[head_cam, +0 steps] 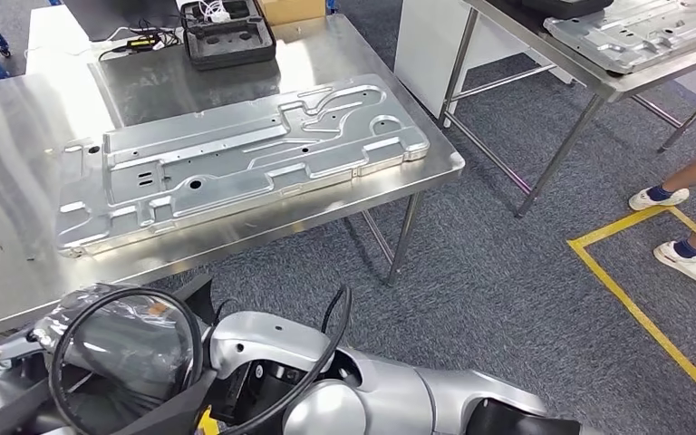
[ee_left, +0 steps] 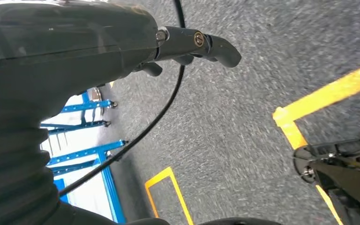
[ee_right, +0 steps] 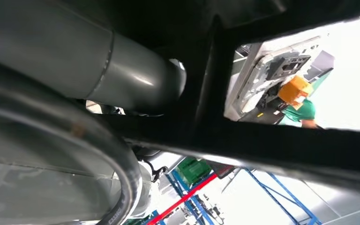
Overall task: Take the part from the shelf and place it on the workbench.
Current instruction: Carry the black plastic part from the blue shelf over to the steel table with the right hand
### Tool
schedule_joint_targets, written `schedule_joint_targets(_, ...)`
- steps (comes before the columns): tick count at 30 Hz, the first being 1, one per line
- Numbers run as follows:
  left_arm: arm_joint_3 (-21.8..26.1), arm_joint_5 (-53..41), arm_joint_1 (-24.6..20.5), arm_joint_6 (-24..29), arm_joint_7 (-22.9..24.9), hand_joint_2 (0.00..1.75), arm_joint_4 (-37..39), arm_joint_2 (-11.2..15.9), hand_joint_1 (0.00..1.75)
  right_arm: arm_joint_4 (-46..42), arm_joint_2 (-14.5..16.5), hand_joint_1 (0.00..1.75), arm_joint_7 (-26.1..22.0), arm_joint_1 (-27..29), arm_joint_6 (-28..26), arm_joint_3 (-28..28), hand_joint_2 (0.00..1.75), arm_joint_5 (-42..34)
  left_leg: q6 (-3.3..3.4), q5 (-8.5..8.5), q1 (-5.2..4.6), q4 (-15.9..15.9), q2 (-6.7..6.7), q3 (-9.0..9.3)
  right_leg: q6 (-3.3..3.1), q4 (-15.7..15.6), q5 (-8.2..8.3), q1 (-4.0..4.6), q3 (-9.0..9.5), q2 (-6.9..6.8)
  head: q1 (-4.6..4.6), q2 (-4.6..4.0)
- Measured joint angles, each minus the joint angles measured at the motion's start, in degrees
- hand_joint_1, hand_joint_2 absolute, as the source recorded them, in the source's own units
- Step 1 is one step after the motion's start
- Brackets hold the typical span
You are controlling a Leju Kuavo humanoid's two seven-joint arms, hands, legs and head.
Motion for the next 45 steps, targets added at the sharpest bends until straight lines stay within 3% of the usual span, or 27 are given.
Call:
schedule_joint_targets(2,0.0,0.1,0.0,0.0,0.0,1.75,0.0,0.1,0.00,0.0,0.3,1.75,0.0,0.0,0.0,0.2,0.00,0.0,-0.45,-3.10,0.07,8.2,0.09,-4.99,-0.71,-0.3,-1.08,-0.32,1.70,0.09,-0.14,0.00)
schedule_joint_targets(3,0.0,0.1,0.1,-0.1,0.0,1.75,0.0,0.2,0.00,0.0,0.3,1.75,0.0,0.1,0.1,0.3,0.00,0.0,-0.60,-3.30,0.19,8.7,0.11,-6.16,-0.65,-0.3,-1.59,-0.35,2.31,0.21,-0.14,0.00)
schedule_joint_targets(4,0.0,0.2,0.1,-0.1,0.0,1.75,0.0,0.2,0.00,0.0,0.3,1.75,0.0,0.1,0.1,0.3,0.00,0.0,-0.71,-2.21,0.36,7.3,0.13,-6.43,-0.51,-0.3,-2.12,-0.41,3.03,0.34,-0.14,0.00)
schedule_joint_targets(6,0.0,0.3,0.2,-0.1,0.1,1.75,0.0,0.4,0.00,0.0,0.3,1.75,0.0,0.1,0.2,0.5,0.00,0.0,-0.92,3.35,0.79,0.3,0.23,-5.20,0.05,-0.3,-3.29,-0.51,4.46,0.48,-0.14,0.00)
schedule_joint_targets(8,0.0,0.3,0.3,-0.1,-0.3,1.75,0.0,0.5,0.00,0.0,0.3,1.75,0.0,0.1,0.2,0.8,0.00,0.0,-0.76,6.86,0.77,-4.8,0.40,-4.14,0.93,0.0,-4.41,-0.43,5.40,0.52,-0.17,0.00)
schedule_joint_targets(10,0.0,0.4,0.3,-0.2,-0.6,1.75,0.0,0.5,0.00,0.0,0.3,1.75,0.1,0.1,0.3,0.9,0.00,0.0,-0.13,6.98,0.51,-5.6,0.49,-3.99,1.75,0.2,-5.11,-0.32,5.86,0.54,-0.15,-0.01)
schedule_joint_targets(12,0.0,0.4,0.4,-0.2,-0.2,1.75,0.0,0.5,0.00,0.1,0.4,1.75,0.1,0.0,0.3,0.9,0.00,0.0,0.56,7.17,0.59,-5.7,0.43,-3.61,2.18,0.8,-5.53,-0.48,5.77,0.46,-0.10,-0.01)
schedule_joint_targets(14,0.0,0.4,0.3,-0.2,0.4,1.75,0.0,0.6,0.00,0.1,0.5,1.75,0.0,-0.2,0.3,0.9,0.00,0.0,1.18,6.85,0.70,-5.8,0.40,-3.10,2.48,4.7,-6.68,-0.71,3.49,0.38,-0.05,0.00)
schedule_joint_targets(17,0.0,0.5,0.2,-0.2,0.5,1.75,0.0,0.6,0.00,0.1,0.5,1.75,0.1,-0.1,0.3,1.0,0.00,0.0,1.65,5.98,0.60,-5.9,0.40,-2.48,2.78,14.5,-9.72,-0.89,-3.66,0.33,-0.03,0.00)
schedule_joint_targets(18,0.0,0.5,0.2,-0.2,0.5,1.75,0.0,0.6,0.00,0.1,0.4,1.75,0.1,-0.1,0.3,1.1,0.00,0.0,1.65,5.58,0.58,-5.9,0.35,-2.07,2.79,15.8,-9.72,-0.91,-5.32,0.32,-0.02,0.00)
schedule_joint_targets(19,0.0,0.6,0.3,-0.2,0.6,1.75,0.0,0.6,0.00,0.1,0.4,1.75,0.1,-0.1,0.3,1.1,0.00,0.0,1.64,5.15,0.56,-5.9,0.27,-1.52,2.72,15.1,-8.55,-0.91,-5.98,0.31,-0.02,0.00)
schedule_joint_targets(22,0.0,0.6,0.3,-0.2,0.6,1.75,0.0,0.6,0.00,0.1,0.4,1.75,0.2,-0.1,0.3,1.2,0.00,0.0,1.32,3.78,0.56,-6.0,0.00,0.36,1.97,5.5,-1.01,-0.43,-3.87,0.16,-0.04,0.00)
schedule_joint_targets(24,0.0,0.7,0.3,-0.3,0.6,1.75,0.0,0.6,0.00,0.1,0.5,1.75,0.2,-0.1,0.3,1.2,0.00,0.0,0.72,3.27,0.62,-6.3,-0.05,1.00,1.26,1.5,0.78,0.18,-2.62,0.03,0.03,0.00)
schedule_joint_targets(27,0.0,0.7,0.3,-0.4,0.6,1.75,0.0,0.6,0.00,0.1,0.7,1.75,0.2,-0.1,0.4,1.2,0.00,0.0,-0.17,3.12,0.45,-6.2,0.11,1.78,0.38,0.5,0.41,0.19,-1.50,0.07,0.08,-0.01)
schedule_joint_targets(29,0.0,0.7,0.1,-0.3,0.6,1.75,0.0,0.7,0.00,0.1,1.0,1.75,0.2,-0.3,0.4,1.2,0.00,0.0,-0.31,1.82,0.41,-3.4,0.27,0.80,-0.18,-0.1,0.13,-0.12,-0.25,0.07,0.00,-0.01)
schedule_joint_targets(32,0.0,0.7,0.1,-0.3,0.6,1.75,0.0,0.7,0.00,0.1,1.1,1.75,0.2,-0.4,0.4,1.2,0.00,0.0,-0.57,-1.98,0.38,6.5,0.33,-5.02,-0.83,-0.2,-0.63,-0.07,0.81,0.12,-0.05,0.00)
schedule_joint_targets(33,0.0,0.7,0.1,-0.3,0.6,1.75,0.0,0.7,0.00,0.1,1.1,1.75,0.2,-0.3,0.4,1.2,0.00,0.0,-0.68,-2.20,0.39,8.5,0.33,-6.64,-0.89,-0.2,-0.96,-0.02,1.17,0.22,-0.04,0.00)
schedule_joint_targets(34,0.0,0.7,0.2,-0.3,0.6,1.75,0.0,0.7,0.00,0.1,1.1,1.75,0.2,-0.3,0.4,1.2,0.00,0.0,-0.72,-1.22,0.41,8.4,0.35,-7.38,-0.86,-0.2,-1.33,0.00,1.64,0.34,-0.05,0.00)
schedule_joint_targets(35,0.0,0.7,0.2,-0.3,0.6,1.75,0.0,0.8,0.00,0.1,1.1,1.75,0.2,-0.2,0.4,1.2,0.00,0.0,-0.74,0.99,0.46,6.2,0.39,-7.08,-0.76,-0.2,-1.74,-0.02,2.23,0.44,-0.05,0.00)
schedule_joint_targets(37,0.0,0.7,0.2,-0.3,0.6,1.75,0.0,1.0,0.00,0.1,1.1,1.75,0.2,-0.3,0.4,1.2,0.00,0.0,-0.70,6.01,0.49,-1.0,0.45,-5.10,-0.33,-0.1,-2.64,-0.02,3.44,0.53,-0.07,-0.01)
schedule_joint_targets(38,0.0,0.7,0.2,-0.3,0.4,1.75,0.0,1.0,0.00,0.1,1.1,1.75,0.2,-0.3,0.4,1.2,0.00,0.0,-0.57,7.15,0.37,-3.8,0.51,-4.36,-0.04,0.1,-3.03,0.03,3.68,0.54,-0.11,-0.01)
schedule_joint_targets(39,0.0,0.7,0.2,-0.3,0.2,1.75,0.0,1.0,0.00,0.1,1.1,1.75,0.2,-0.3,0.4,1.2,0.00,-0.1,-0.32,7.64,0.24,-5.3,0.56,-4.03,0.29,0.2,-3.37,0.10,3.78,0.53,-0.11,-0.01)
schedule_joint_targets(43,0.1,0.7,0.2,-0.4,0.2,1.75,0.0,1.0,0.00,0.1,1.1,1.75,0.1,-0.7,0.4,1.2,0.00,-0.4,0.90,7.31,0.23,-5.9,0.59,-3.87,1.43,1.1,-4.69,0.04,3.36,0.38,-0.04,0.00)
schedule_joint_targets(45,0.1,0.7,0.2,-0.4,0.2,1.75,0.0,1.0,0.00,0.1,1.1,1.75,0.0,-0.9,0.4,1.2,0.00,-0.6,1.41,7.07,0.39,-6.0,0.61,-3.57,1.86,5.7,-6.73,-0.24,0.86,0.29,0.00,0.00)
